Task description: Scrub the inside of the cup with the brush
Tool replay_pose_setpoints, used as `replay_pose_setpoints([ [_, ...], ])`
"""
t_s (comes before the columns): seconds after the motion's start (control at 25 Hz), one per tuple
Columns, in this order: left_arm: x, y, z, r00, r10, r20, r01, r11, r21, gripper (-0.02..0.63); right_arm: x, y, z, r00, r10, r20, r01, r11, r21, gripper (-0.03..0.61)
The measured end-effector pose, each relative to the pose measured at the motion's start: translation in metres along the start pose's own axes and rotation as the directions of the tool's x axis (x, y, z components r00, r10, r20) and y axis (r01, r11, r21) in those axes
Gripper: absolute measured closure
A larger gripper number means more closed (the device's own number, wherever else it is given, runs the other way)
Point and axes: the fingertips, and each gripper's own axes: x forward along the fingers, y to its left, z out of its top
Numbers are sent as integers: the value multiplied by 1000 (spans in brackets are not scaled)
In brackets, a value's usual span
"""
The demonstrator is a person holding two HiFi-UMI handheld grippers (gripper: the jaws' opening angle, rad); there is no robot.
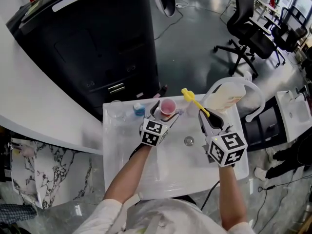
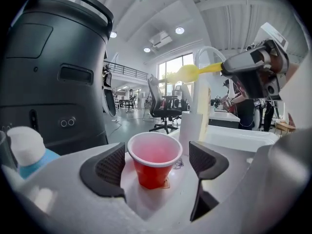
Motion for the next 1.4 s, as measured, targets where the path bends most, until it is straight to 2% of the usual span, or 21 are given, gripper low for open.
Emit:
replay_pose_setpoints([
  [0.16,9,4,-14,999,-3,-36,2,1000,-27,206,-1,-4,-5,1000,-2,-6,2,1000,17,542],
  [0.28,13,6,-16,999,-3,-42,2,1000,-15,214,-2,-7,-5,1000,5,-1,-5,999,37,541],
  [0.36,15,8,-15,999,2,-39,-2,1000,2,240,-1,-8,-5,1000,7,-2,-7,999,40,543],
  [0.44,14,8,-14,999,4,-38,-3,1000,11,294,-1,-9,-6,1000,9,-6,-9,999,42,543],
  [0.56,11,10,-11,999,1,-41,0,1000,22,301,0,-10,-4,1000,13,-10,-12,999,35,541],
  [0.96,-24,7,34,1000,18,-9,-17,996,93,307,6,-4,5,999,44,6,-44,998,37,542],
  [1.4,-74,14,72,998,61,12,-62,997,52,313,7,9,26,991,130,27,-130,992,-9,543],
])
